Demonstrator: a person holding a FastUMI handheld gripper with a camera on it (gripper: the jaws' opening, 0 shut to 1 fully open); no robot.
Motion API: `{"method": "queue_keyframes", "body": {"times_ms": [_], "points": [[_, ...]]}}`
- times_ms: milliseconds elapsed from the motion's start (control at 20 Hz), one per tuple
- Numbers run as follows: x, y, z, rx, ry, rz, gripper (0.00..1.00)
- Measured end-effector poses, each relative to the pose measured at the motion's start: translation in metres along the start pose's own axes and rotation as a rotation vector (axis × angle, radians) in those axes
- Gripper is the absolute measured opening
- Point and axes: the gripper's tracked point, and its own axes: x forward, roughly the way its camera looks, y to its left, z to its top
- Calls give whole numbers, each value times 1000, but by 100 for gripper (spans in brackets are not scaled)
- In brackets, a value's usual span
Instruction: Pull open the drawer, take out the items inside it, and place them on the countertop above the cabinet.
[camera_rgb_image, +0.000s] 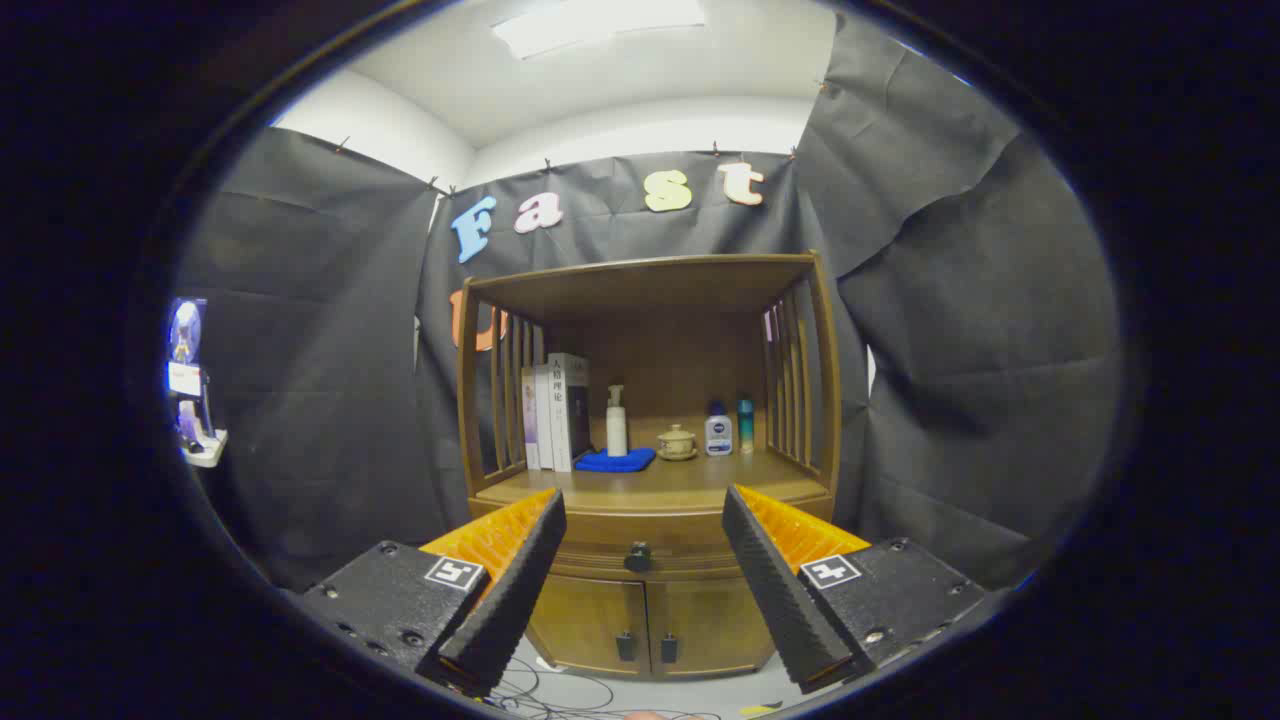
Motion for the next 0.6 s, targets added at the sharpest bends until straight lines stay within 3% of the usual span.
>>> {"method": "queue_keyframes", "body": {"times_ms": [200, 600], "points": [[-2, 16, -4, 26, 2, 45, 100], [-1, 34, -15, -7, -8, 54, 100]]}}
